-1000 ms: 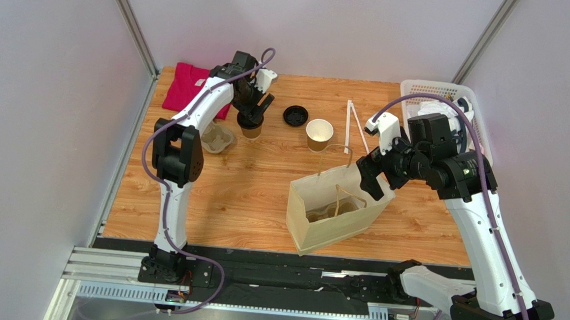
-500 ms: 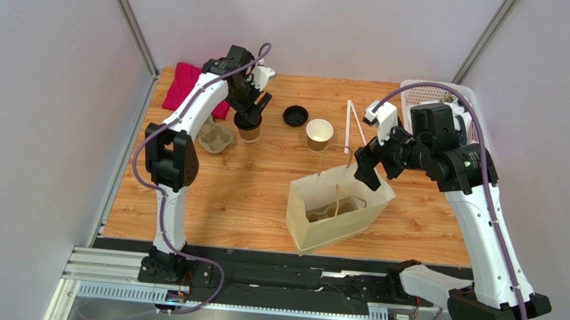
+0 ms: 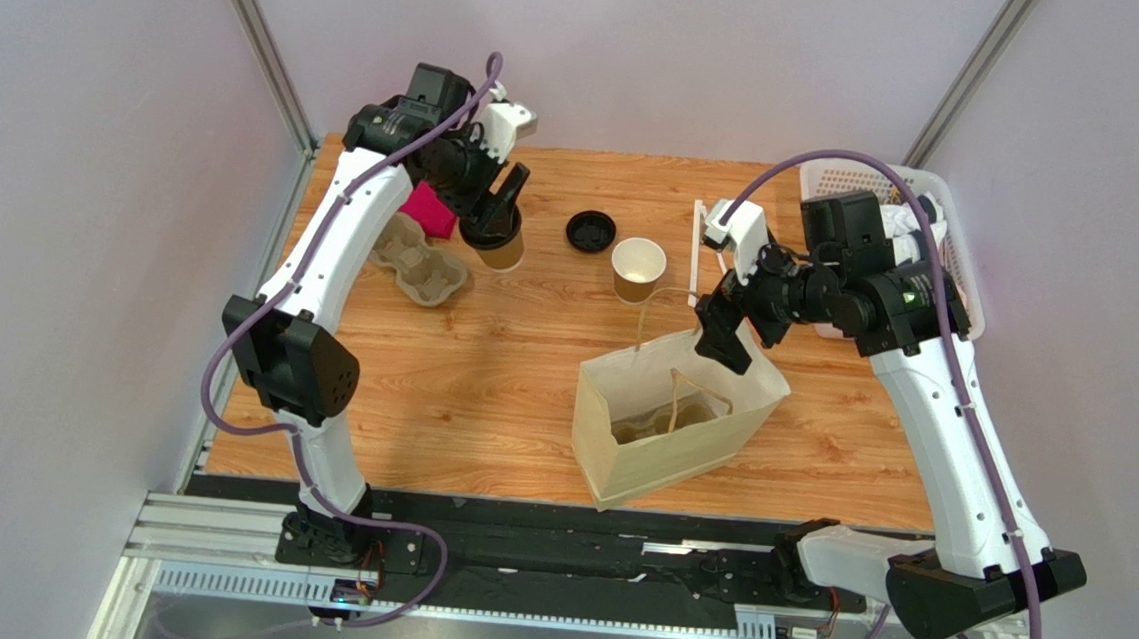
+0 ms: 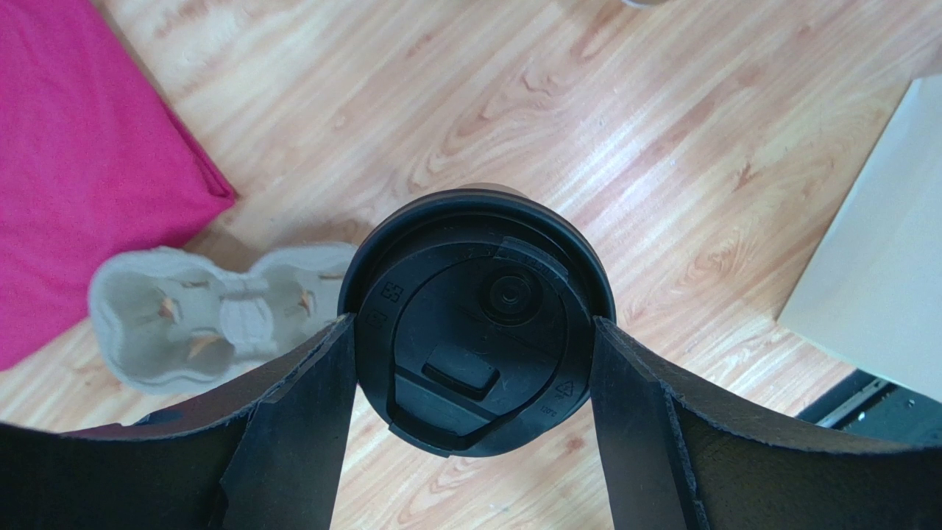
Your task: Pack the takeout coffee
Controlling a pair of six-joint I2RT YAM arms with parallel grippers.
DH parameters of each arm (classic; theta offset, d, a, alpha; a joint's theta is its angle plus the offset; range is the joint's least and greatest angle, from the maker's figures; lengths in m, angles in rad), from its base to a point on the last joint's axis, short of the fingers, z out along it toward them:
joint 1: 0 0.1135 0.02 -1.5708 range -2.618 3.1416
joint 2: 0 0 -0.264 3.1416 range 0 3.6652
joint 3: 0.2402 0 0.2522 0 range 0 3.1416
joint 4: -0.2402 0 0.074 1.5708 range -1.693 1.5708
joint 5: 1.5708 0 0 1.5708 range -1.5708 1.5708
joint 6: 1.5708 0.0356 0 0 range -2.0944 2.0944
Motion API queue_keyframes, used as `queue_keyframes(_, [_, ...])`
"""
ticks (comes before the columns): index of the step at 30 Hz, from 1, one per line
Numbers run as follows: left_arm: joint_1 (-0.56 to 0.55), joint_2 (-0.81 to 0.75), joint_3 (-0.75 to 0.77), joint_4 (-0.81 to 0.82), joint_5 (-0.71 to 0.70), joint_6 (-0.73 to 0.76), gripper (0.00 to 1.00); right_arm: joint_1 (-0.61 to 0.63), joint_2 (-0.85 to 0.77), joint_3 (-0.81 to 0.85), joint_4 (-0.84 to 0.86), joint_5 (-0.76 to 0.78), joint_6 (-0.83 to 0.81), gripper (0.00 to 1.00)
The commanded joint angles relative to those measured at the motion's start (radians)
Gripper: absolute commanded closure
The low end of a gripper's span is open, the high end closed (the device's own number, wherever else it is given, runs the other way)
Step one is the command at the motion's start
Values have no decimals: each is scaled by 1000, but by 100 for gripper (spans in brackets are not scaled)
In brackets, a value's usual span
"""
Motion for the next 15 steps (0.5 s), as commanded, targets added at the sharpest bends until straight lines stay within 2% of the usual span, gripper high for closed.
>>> queue_keyframes(1, [-4, -64, -76, 23, 31, -19, 80, -12, -21, 46, 15, -9, 27, 1])
queue_keyframes(6, [-4, -120, -86, 26, 72, -26, 80, -46, -34, 78, -43, 13, 53, 0])
queue_keyframes(10, [-4, -141, -7, -35, 132, 1, 80, -55, -52, 115, -117, 46, 129, 0])
queue_keyframes(15, [-18, -146, 282, -214, 253, 74, 80, -58, -69, 150, -218, 122, 226, 0])
